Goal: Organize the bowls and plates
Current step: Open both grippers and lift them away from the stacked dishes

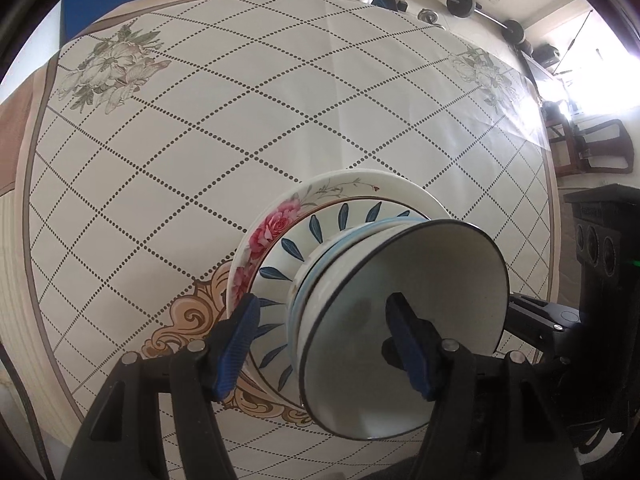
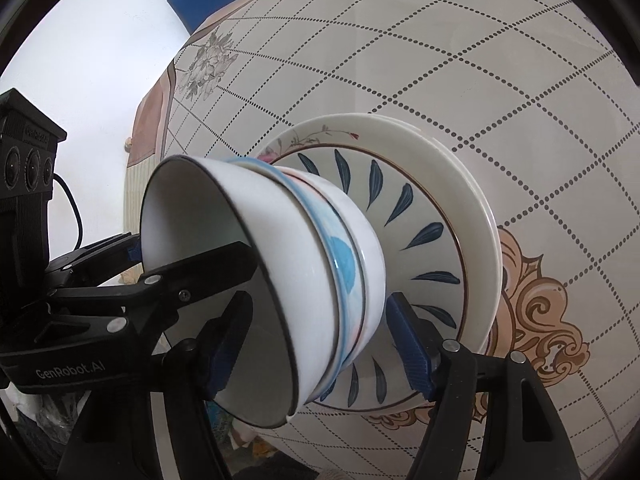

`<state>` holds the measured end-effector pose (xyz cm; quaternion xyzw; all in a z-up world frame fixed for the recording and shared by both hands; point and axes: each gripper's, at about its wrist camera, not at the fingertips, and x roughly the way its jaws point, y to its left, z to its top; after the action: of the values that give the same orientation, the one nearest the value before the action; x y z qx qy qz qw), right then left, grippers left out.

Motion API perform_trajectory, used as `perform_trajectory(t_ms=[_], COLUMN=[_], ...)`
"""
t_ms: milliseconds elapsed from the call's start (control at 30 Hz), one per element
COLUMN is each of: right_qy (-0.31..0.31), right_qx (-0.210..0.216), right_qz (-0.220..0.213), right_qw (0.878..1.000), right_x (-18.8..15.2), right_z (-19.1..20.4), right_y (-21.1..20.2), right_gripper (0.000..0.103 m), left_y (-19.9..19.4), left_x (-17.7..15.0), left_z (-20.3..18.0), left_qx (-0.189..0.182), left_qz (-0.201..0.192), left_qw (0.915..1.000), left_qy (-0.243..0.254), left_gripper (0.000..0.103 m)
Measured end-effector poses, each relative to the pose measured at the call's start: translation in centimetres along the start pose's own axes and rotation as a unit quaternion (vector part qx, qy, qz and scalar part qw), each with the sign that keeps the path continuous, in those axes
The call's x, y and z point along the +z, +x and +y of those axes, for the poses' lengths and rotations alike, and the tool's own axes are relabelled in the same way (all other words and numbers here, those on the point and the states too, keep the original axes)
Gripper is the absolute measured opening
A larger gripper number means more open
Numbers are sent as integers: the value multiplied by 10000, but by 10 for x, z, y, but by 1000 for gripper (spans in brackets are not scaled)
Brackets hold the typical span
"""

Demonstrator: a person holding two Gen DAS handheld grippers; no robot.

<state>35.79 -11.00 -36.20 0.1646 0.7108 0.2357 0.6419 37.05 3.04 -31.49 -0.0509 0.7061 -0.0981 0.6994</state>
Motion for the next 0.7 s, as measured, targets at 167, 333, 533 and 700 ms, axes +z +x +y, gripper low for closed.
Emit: perform_trajectory(t_ms=[167, 333, 533, 700], right_qy=[-199, -357, -599, -489], right_qx=[-527, -1344, -2333, -2558], right_qz=[-299, -796, -1396, -1661], right_qw=[9980, 9871, 9605, 9511], right_x=[-10, -29, -63, -88], right_z=[13, 35, 66, 78], right_y=[-26, -62, -96, -117], right_gripper=[78, 92, 103, 103], left_y=[-28, -61, -99, -114], left_x=[-12, -33, -64, -86], left_z=[1, 1, -2, -9], left_qx=[414, 836, 1262, 1330], left_qz=[-385, -884, -1498, -1628], left_qw=[9984, 9926, 9805, 9773], left_qy=[-30, -61, -184, -244], left_gripper=[64, 64, 83, 87])
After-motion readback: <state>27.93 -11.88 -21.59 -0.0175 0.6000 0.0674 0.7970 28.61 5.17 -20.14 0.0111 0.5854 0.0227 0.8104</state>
